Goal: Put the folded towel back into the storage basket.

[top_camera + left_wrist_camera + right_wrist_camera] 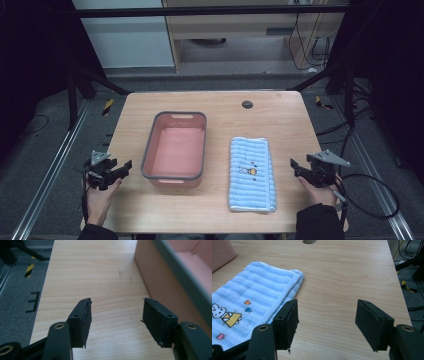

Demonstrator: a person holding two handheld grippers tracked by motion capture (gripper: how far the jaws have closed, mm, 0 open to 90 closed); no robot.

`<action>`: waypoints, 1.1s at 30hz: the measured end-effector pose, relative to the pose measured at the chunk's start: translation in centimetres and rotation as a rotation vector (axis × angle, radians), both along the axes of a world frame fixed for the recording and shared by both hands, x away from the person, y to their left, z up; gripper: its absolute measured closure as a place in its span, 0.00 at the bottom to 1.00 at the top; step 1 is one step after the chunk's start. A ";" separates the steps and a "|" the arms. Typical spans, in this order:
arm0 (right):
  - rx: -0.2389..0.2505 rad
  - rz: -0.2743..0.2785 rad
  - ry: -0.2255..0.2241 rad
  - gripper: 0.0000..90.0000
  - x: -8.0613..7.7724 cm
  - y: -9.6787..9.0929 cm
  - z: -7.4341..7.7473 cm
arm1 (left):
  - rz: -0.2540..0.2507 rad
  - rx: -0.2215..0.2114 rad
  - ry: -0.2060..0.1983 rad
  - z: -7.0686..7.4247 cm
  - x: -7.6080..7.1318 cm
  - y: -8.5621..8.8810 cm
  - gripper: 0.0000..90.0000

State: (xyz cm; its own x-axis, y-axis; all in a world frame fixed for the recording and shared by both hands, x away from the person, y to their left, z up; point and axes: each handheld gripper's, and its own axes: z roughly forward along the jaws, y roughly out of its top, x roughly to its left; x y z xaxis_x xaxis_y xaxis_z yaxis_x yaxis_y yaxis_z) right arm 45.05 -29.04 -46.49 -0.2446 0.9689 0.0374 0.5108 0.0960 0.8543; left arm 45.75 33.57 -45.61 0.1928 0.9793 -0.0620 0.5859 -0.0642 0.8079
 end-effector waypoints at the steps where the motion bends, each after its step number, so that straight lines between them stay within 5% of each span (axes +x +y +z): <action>1: -0.005 0.000 -0.001 0.38 -0.1 0.2 0.2 | -0.005 -0.001 -0.010 0.3 -0.2 -0.1 0.45; 19: 0.008 0.050 -0.048 0.35 -0.6 1.6 2.3 | -0.075 -0.044 -0.127 4.7 -2.3 -1.7 0.39; 33: 0.033 0.073 -0.064 0.33 -0.7 1.5 3.3 | -0.169 -0.055 -0.185 6.9 -3.6 -5.3 0.38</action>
State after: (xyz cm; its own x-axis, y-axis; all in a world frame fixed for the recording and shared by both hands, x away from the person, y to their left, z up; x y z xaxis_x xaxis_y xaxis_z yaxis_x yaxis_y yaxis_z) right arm 44.40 -27.56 -43.23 -0.3178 0.9468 0.0508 0.4473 0.1025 0.8885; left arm 42.12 28.29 -38.71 0.3665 0.9283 -0.0624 0.4126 -0.1021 0.9052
